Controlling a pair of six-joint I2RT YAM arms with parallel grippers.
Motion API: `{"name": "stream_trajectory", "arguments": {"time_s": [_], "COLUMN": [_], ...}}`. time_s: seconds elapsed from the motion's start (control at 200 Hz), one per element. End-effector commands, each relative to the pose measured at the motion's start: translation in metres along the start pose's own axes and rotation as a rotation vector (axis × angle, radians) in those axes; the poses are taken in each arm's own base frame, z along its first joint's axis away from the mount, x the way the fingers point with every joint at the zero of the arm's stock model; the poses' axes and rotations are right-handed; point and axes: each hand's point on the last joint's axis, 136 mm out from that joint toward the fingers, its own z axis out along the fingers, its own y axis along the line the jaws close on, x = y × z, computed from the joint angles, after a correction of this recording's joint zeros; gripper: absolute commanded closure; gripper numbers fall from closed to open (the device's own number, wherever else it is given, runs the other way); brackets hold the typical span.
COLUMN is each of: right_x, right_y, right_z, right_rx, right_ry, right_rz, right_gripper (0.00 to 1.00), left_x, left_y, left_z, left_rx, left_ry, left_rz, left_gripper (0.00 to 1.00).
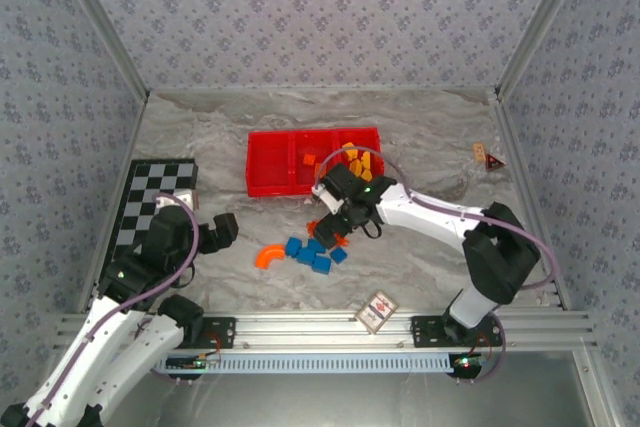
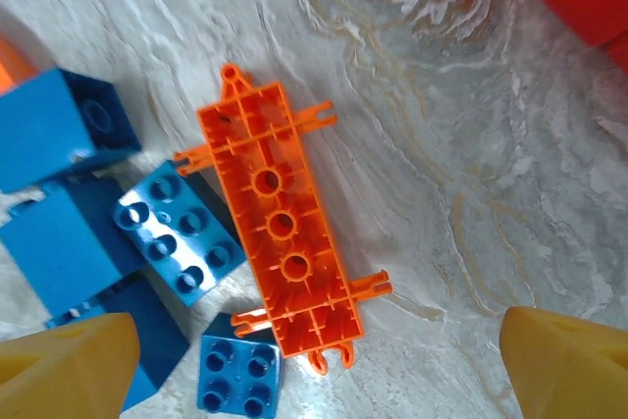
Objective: Sort the legos into containers by color
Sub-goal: Pick up the lego from the center of the table.
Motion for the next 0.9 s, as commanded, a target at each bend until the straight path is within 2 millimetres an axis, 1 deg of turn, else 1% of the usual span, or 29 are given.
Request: {"name": "stream_trajectory", "arguments": {"time_s": [0.0,0.05,0.09,0.1,0.11,0.21,0.305,0.48,0.735,0.895], "right_x": [0.009,0.015,0.02,0.012,0.01,0.014,0.016,0.016,0.014,0.016], "right_y": [-0.005,-0.003,0.0,0.001,0.002,0.007,0.011,0.01,0.008,0.005], "right_z": [0.008,0.014,0.019,0.016,0.016,0.023,0.028,0.035,0.039,0.044], "right_rx": [0.059,0.061,0.056,0.055,0.054,0.049,0.044,0.086,0.112,0.13], "right_ry": [0.09,0.123,0.152,0.135,0.134,0.169,0.192,0.218,0.25,0.279], "right_rz": [-0.065,-0.089,-0.103,-0.105,-0.108,-0.135,-0.161,-0.191,-0.206,-0.219], "right_gripper": [0.08,0.1,0.15,0.17,0.18,0.33,0.4,0.41,0.4,0.39], "left_x": [-0.002,-0.003,-0.002,-0.002,-0.002,-0.002,-0.002,-0.003,-0.003,-0.003], "left_y": [0.001,0.001,0.001,0.001,0.001,0.002,0.001,0.002,0.001,0.001], "left_z": [-0.004,-0.004,-0.004,-0.004,-0.004,-0.004,-0.004,-0.005,-0.005,-0.006], "left_rx": [-0.007,-0.007,-0.005,-0.006,-0.006,-0.009,-0.008,-0.009,-0.007,-0.005], "left_ry": [-0.007,-0.01,-0.009,-0.01,-0.01,-0.012,-0.012,-0.013,-0.016,-0.019], "left_rz": [0.001,0.0,0.001,0.001,0.0,-0.001,0.0,0.0,-0.001,-0.002], "left_gripper": [0.0,0.0,0.0,0.0,0.0,0.0,0.0,0.0,0.0,0.0]}}
